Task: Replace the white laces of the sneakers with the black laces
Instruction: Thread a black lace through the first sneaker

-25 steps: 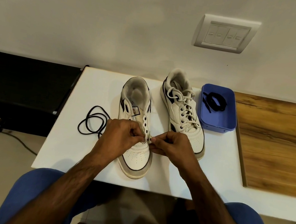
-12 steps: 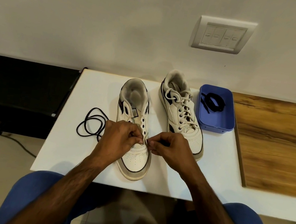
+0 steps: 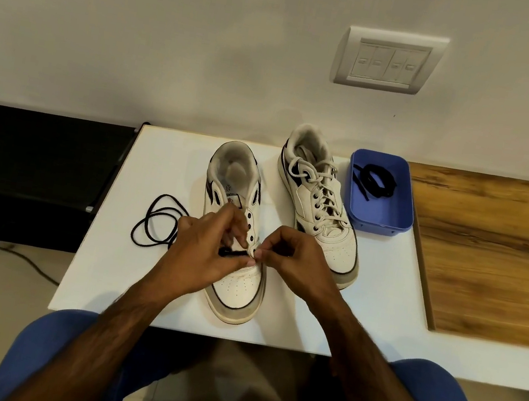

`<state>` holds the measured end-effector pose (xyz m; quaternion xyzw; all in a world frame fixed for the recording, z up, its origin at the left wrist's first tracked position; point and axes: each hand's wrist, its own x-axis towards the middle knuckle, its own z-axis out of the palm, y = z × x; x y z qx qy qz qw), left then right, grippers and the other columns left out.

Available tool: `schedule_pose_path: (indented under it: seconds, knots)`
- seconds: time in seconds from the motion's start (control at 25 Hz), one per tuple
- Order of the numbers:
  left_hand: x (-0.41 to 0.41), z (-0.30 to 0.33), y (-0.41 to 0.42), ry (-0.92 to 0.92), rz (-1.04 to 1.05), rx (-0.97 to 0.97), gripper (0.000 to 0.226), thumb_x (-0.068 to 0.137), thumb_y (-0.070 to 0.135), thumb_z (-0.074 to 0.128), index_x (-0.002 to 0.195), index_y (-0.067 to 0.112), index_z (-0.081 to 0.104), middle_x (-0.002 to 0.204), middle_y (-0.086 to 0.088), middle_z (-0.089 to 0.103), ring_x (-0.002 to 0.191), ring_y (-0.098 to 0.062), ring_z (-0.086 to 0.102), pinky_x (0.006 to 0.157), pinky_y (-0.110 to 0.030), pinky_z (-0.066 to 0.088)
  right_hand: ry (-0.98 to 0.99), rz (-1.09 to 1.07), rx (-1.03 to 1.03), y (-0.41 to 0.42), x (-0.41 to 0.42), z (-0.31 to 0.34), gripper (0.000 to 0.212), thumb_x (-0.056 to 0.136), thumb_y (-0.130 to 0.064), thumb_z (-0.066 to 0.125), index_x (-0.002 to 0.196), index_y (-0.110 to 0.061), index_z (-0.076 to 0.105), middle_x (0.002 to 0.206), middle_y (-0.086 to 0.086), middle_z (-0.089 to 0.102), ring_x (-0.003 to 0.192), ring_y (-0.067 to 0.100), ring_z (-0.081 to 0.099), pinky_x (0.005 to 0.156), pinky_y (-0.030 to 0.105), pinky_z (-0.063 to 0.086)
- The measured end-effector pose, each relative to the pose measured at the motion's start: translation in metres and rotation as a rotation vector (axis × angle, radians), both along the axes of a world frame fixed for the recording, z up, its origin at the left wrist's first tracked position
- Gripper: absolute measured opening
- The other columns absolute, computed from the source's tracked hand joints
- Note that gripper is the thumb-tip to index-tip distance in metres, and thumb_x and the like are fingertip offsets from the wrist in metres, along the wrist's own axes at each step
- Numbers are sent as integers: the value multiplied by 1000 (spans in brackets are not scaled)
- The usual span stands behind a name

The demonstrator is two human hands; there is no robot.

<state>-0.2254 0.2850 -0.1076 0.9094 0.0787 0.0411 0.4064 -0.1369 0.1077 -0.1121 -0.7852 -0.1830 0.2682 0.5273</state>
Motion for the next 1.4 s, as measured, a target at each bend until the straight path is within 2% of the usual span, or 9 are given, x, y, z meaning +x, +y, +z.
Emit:
schedule_pose_path:
  seconds: [0.12,0.36,0.44,0.64,0.88,0.96,1.12,1.24,1.4]
  knots:
    - [1,0,-1,-39,-120,350,55,75,57,79,122,47,54,110,25,54,108,-3,48,91,-37,25,55,-30,65,-5,5,5,6,91,-5,67,89,-7,62,85,6,76,83,20,74,79,39,59]
    - [5,-5,5,-19,-94,371,54,67,65,80,114,49,61,109,30,46,108,3,35,85,-31,16,331,-469,692,-31,33,36,11,106,-9,42,96,-10,46,71,4,63,56,13,51,51,25,40]
    - [5,-5,6,-15,-82,353,54,66,65,81,114,49,61,106,30,46,108,2,36,85,-31,16,228,-482,542,-36,37,37,10,104,-17,52,102,-8,50,66,-2,54,53,8,46,51,24,40]
    - [7,-3,5,4,-79,346,55,64,69,74,114,48,61,107,26,49,110,-2,38,85,-32,18,-307,220,-213,-17,18,16,22,85,-41,77,100,-25,73,71,-10,50,63,6,46,61,22,41]
    - [8,-6,6,8,-78,331,55,65,69,72,114,48,60,108,24,50,113,-5,41,86,-32,17,-454,248,-208,-5,12,4,8,88,-25,75,88,-22,68,88,-7,50,83,9,53,74,30,48]
    - [8,-5,6,18,-82,333,55,66,66,78,115,48,59,112,24,49,115,-5,39,89,-32,18,-351,163,5,-10,19,12,6,91,-20,68,87,-18,64,94,-2,56,91,15,58,80,27,46]
    - [8,-5,6,29,-84,339,57,66,61,84,116,46,60,114,23,49,116,-5,39,88,-31,18,300,-343,885,-35,36,49,12,100,-10,43,90,-13,49,87,5,64,90,27,66,77,35,52]
    - [8,-5,7,28,-87,332,56,65,60,85,114,47,60,112,24,48,115,-5,39,88,-31,18,184,-333,459,-35,33,46,6,104,-20,49,100,-15,50,70,0,57,62,16,53,54,27,44]
    - [9,-6,7,26,-87,326,55,64,67,76,113,49,58,114,25,48,117,-6,39,88,-32,18,-266,243,-271,-15,17,20,19,91,-41,71,102,-28,63,68,-10,53,60,3,51,58,26,42]
